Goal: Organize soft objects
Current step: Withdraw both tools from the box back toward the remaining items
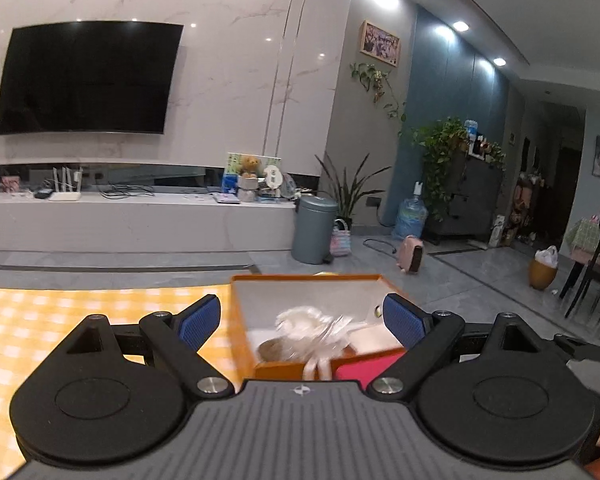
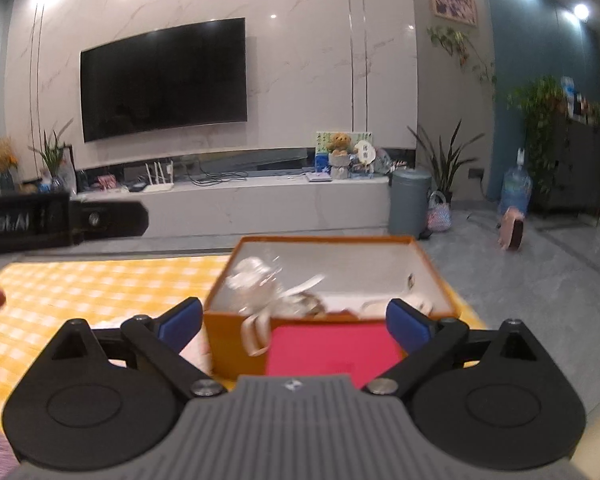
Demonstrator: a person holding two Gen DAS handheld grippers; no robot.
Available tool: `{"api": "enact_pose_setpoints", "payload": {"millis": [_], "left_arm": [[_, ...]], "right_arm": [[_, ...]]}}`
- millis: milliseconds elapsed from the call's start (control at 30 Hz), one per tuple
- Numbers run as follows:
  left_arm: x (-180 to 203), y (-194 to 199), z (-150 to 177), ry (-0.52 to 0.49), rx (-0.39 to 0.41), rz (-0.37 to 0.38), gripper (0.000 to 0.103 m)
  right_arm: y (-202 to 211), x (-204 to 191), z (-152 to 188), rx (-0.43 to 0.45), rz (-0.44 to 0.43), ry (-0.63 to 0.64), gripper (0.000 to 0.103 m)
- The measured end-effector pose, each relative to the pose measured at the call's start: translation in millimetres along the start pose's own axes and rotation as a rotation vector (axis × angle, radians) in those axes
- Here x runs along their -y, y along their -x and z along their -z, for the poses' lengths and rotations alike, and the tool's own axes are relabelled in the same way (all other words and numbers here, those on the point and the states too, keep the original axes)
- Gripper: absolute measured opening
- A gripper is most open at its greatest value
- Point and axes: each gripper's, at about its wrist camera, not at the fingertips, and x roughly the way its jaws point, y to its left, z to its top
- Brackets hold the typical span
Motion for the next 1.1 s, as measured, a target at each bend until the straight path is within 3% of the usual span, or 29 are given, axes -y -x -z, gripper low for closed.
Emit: {"api": "enact_pose_setpoints", "payload": {"millis": [233,467,700,900,1100], "left_arm": [[-19,21,28,0.009,-0.056,-0.065,0.103],[-54,26,57,0.05,-0.141,-0.195,0.103],[-89,22,77,0.104,-0.247,-0.219,0.103],[-113,17,89,0.176,-0.312,-0.187,0.094],[-132,6,93,0.24,-0.351,-0.164,0.091]], "right_arm": [[11,-26,28,0.016,-0.024,0.028,0.097],[9,-48,53,0.011,-0.067,0.095,0.097],[-8,-68,66,-0.021,-0.088,0.197,0.097],[-33,-76,68,-0.077,-0.117,0.227,0.095],[-63,-90,72,-0.135,-0.152,0.261,0.089]]}}
